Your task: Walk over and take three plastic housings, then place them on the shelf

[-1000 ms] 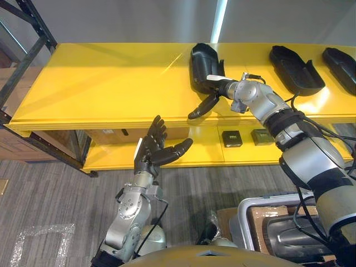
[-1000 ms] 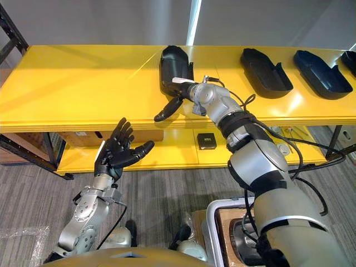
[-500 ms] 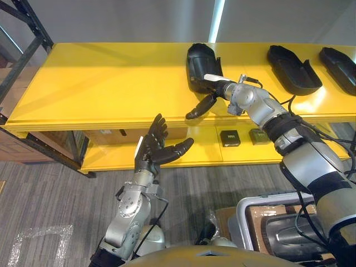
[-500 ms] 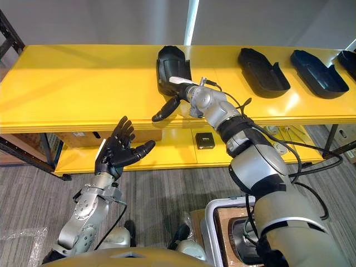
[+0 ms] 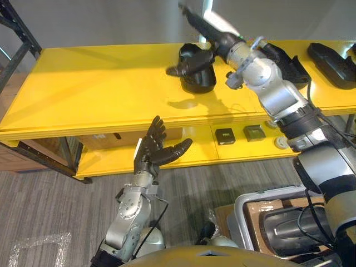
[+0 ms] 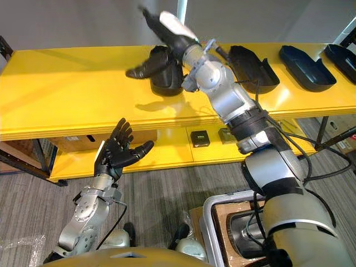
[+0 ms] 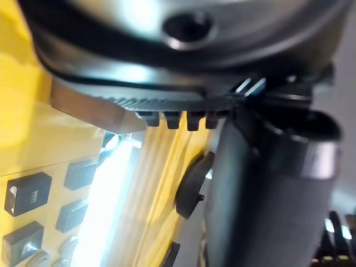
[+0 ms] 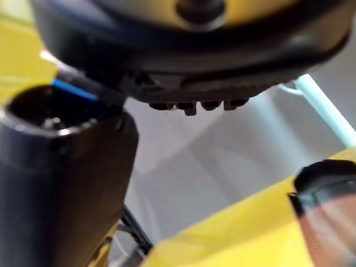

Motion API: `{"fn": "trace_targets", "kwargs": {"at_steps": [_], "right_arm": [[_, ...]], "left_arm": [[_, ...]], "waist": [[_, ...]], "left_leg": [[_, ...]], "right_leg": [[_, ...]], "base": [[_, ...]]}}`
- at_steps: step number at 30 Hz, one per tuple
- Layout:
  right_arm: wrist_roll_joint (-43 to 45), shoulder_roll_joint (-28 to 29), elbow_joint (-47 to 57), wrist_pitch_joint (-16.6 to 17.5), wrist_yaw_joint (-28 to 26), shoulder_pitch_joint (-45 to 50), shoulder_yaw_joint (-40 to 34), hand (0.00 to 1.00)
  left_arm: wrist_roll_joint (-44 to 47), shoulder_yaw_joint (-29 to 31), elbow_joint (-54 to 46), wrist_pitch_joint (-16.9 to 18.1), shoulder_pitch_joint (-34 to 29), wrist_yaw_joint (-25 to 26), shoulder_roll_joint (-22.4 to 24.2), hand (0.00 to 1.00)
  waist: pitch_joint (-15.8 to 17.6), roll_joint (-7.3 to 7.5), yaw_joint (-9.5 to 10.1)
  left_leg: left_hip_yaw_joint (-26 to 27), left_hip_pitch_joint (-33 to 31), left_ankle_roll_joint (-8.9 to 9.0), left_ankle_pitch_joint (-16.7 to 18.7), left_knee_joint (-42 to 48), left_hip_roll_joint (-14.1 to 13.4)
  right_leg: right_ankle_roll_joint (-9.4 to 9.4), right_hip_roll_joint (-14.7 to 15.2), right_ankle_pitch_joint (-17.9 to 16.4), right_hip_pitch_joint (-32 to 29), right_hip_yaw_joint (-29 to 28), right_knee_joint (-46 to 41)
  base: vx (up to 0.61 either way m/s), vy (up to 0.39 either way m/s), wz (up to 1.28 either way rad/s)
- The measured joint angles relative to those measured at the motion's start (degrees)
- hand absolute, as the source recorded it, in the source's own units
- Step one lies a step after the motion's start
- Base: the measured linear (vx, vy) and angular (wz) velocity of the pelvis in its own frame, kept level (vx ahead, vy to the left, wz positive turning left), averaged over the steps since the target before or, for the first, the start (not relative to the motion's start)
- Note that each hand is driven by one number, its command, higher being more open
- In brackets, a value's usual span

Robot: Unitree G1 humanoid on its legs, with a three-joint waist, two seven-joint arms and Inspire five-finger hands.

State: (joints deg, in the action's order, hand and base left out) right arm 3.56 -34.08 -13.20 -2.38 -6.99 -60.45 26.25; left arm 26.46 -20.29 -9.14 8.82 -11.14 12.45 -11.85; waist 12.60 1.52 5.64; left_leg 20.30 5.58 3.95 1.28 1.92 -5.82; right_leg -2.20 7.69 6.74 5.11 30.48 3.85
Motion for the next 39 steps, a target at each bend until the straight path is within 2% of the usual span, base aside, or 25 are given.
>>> {"fn": "trace_targets", "kwargs": {"at_steps": [3, 6, 7, 9, 10, 13, 17, 18, 22, 26, 30, 34, 37, 38, 39], "right_arm": [[2.68, -0.01, 6.78, -0.79, 1.73, 4.86, -3.33, 1.0], [7.28, 0.01, 13.75, -0.9, 3.71, 14.82, -9.19, 1.0], [8.29, 0.23, 16.49, -0.52, 4.35, 19.63, -12.41, 1.0], [7.16, 3.0, 24.46, 1.98, 7.13, 35.09, -21.83, 1.0], [6.51, 3.95, 25.89, 2.61, 7.8, 38.58, -23.7, 1.0], [5.7, 6.33, 30.33, 4.25, 11.24, 55.87, -33.59, 1.0], [5.29, 11.78, 33.09, 4.3, 15.79, 68.48, -44.92, 1.0], [3.98, 13.27, 34.56, 4.47, 17.61, 73.09, -48.58, 1.0], [3.52, 17.49, 36.65, 6.82, 21.15, 82.27, -53.68, 1.0], [3.7, 24.25, 37.88, 9.72, 22.46, 90.57, -53.51, 1.0], [3.71, 25.53, 37.88, 10.68, 22.3, 91.47, -51.07, 1.0], [3.69, 25.22, 38.5, 10.86, 22.48, 90.0, -47.43, 1.0], [3.7, 24.76, 38.5, 10.73, 22.46, 87.02, -44.95, 1.0], [3.7, 24.74, 38.49, 10.7, 22.5, 85.17, -43.96, 1.0], [3.7, 24.58, 38.47, 10.7, 22.62, 83.4, -43.06, 1.0]], "left_arm": [[0.0, 0.02, 0.0, 0.08, -0.53, -0.34, -0.26, 1.0], [0.01, 0.15, -0.01, 1.1, -0.63, -1.54, -1.05, 1.0], [0.01, 0.27, -0.36, 1.53, -0.63, -2.18, -1.41, 1.0], [0.19, 1.42, -2.2, 3.56, -1.04, -3.61, -1.69, 1.0], [0.2, 2.1, -3.29, 3.8, -1.46, -3.89, -1.79, 1.0], [0.53, 3.54, -8.34, 6.51, -2.9, -4.55, -2.04, 1.0], [0.77, 4.33, -10.23, 8.56, -2.65, -5.32, -1.48, 1.0], [1.02, 4.32, -11.02, 8.78, -2.34, -4.87, -1.25, 1.0], [1.0, 3.86, -11.35, 8.81, -0.21, -2.91, -1.01, 1.0], [0.74, 0.74, -11.34, 8.8, 3.39, 0.03, -0.21, 1.0], [0.22, 0.08, -11.34, 8.69, 4.19, 0.38, 0.36, 1.0], [0.27, -0.01, -11.34, 8.12, 4.24, 0.36, 0.76, 1.0], [0.25, 0.03, -11.34, 8.12, 4.37, 0.7, 0.77, 1.0], [0.25, 0.06, -11.34, 8.11, 4.35, 1.0, 0.77, 1.0], [0.25, 0.11, -11.34, 8.12, 4.34, 1.37, 0.8, 1.0]], "waist": [[-0.32, 0.29, -0.71], [-0.76, 0.98, -1.16], [-0.83, 1.1, -1.19], [-0.87, 1.09, -1.6], [-0.89, 1.09, -2.15], [-1.63, 0.09, -6.1], [-3.45, -1.87, -9.84], [-3.86, -2.34, -11.85], [-4.54, -2.61, -15.84], [-4.65, -2.76, -19.14], [-4.72, -2.96, -19.79], [-5.17, -3.83, -19.04], [-5.22, -4.3, -18.13], [-5.05, -4.34, -17.71], [-4.78, -4.32, -16.73]], "left_leg": [[0.37, 0.06, -0.01, 0.0, -0.22, 0.22], [1.71, 0.64, 0.02, 0.09, -0.53, 0.27], [2.21, 0.83, 0.1, 0.24, -0.63, 0.26], [4.65, 0.89, 0.25, 0.86, -0.42, 0.22], [5.42, 0.88, 0.27, 1.09, -0.31, 0.19], [9.96, 1.21, 0.3, 3.11, 1.28, -0.05], [16.29, 3.41, 1.41, 6.64, 3.97, -1.6], [18.69, 4.47, 1.71, 7.38, 4.25, -1.97], [23.79, 6.01, 2.52, 8.97, 5.26, -2.85], [28.68, 6.92, 2.77, 10.11, 5.52, -2.8], [29.61, 6.87, 2.77, 10.24, 5.91, -2.8], [29.4, 5.47, 2.61, 10.32, 6.89, -2.9], [28.47, 2.84, 1.82, 11.05, 9.5, -3.55], [27.19, 1.66, 1.16, 11.8, 11.68, -4.01], [23.08, 0.22, -0.49, 12.71, 14.83, -4.59]], "right_leg": [[-0.24, 0.1, 0.23, 0.0, -0.25, 0.37], [-0.34, 0.11, 0.29, -0.07, -1.21, 0.45], [-0.35, 0.05, 0.28, -0.16, -1.63, 0.46], [-0.53, 0.01, 0.41, -1.32, -3.92, 0.32], [-0.65, 0.0, 0.5, -1.73, -4.54, 0.27], [-1.19, -0.25, 1.06, -3.4, -9.2, 0.25], [-1.3, -1.91, 1.16, -4.05, -15.72, 0.24], [-1.31, -2.58, 1.17, -4.31, -18.18, 0.23], [-1.26, -4.23, 1.42, -5.68, -23.25, 0.0], [-1.54, -5.39, 2.12, -7.78, -28.26, -0.21], [-1.52, -5.69, 2.54, -8.31, -29.39, -0.11], [-1.21, -5.91, 3.12, -9.47, -29.53, 0.41], [-1.3, -5.93, 3.61, -11.28, -30.41, 0.56], [-1.19, -6.07, 3.77, -11.84, -30.72, 0.57], [-0.79, -6.45, 4.1, -12.12, -31.77, 0.56]], "base": [[0.03, 0.046, -0.05], [0.04, 0.059, -0.14], [0.03, 0.054, -0.19], [0.04, 0.071, -0.41], [0.04, 0.071, -0.61], [0.04, 0.06, -0.68], [0.06, 0.064, -0.99], [0.04, 0.024, -0.77], [-0.01, 0.01, -0.78], [-0.12, 0.0, -0.68], [-0.11, -0.016, -0.19], [-0.11, -0.03, -0.01], [-0.11, -0.008, -0.07], [-0.11, -0.015, -0.2], [-0.08, -0.02, -0.34]]}}
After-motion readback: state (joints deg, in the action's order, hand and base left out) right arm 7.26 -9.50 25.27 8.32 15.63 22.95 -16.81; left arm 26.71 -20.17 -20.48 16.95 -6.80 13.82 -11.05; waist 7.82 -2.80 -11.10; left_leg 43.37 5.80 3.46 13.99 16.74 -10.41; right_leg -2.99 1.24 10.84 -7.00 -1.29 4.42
